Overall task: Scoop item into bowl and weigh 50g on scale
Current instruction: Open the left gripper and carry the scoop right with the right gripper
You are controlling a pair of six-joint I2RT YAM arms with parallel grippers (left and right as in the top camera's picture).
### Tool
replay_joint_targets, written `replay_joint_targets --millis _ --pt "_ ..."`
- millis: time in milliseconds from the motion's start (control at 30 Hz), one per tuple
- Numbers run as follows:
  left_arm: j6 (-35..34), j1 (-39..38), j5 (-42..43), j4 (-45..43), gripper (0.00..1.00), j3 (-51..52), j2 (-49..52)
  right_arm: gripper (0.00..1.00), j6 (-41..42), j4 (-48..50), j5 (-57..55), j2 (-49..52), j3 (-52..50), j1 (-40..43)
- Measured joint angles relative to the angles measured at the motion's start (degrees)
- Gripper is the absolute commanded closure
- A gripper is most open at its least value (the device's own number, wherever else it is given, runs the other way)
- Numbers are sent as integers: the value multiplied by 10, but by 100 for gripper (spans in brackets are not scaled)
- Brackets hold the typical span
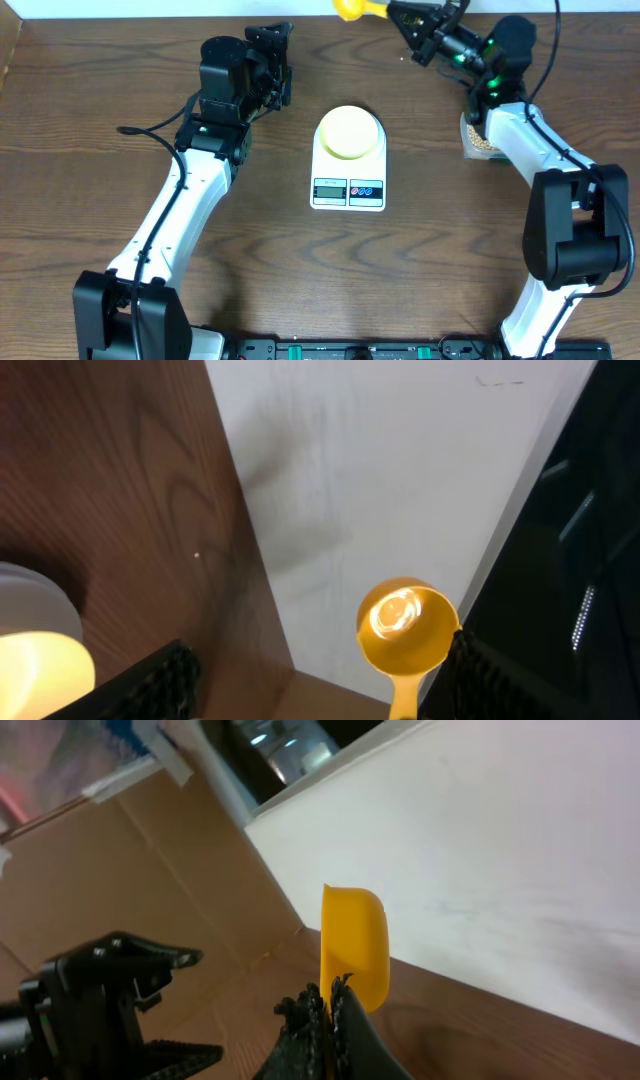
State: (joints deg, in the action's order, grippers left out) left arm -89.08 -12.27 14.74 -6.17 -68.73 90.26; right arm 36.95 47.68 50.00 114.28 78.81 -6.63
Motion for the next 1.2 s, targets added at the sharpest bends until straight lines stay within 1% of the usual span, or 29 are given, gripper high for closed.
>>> replay_joint_targets --millis 167,333,500,567,633,733,800,933,1100,1200 --pt "2 0 0 0 19 0 0 99 16 -7 -2 0 0 17" --pt "15 0 -3 0 20 0 0 99 23 -58 -8 0 0 28" --pt "41 0 -11 0 20 0 0 99 22 -124 -26 -1 0 37" --pt "51 0 -12 0 20 0 0 99 10 -157 -40 -5 0 38" --pt "56 0 -14 1 20 0 0 99 -13 -211 -65 -17 0 40" --pt "68 0 -16 0 20 0 0 99 -52 -301 -119 -44 3 39" --pt "80 0 -16 1 19 0 0 99 -92 -370 -180 -75 3 39" --pt "100 0 -17 1 20 0 0 99 -145 -445 -291 -131 3 38" --pt "137 0 -29 2 19 0 0 98 -211 -480 -462 -202 3 30" --pt "161 0 -31 2 20 0 0 99 -234 -481 -520 -214 3 23"
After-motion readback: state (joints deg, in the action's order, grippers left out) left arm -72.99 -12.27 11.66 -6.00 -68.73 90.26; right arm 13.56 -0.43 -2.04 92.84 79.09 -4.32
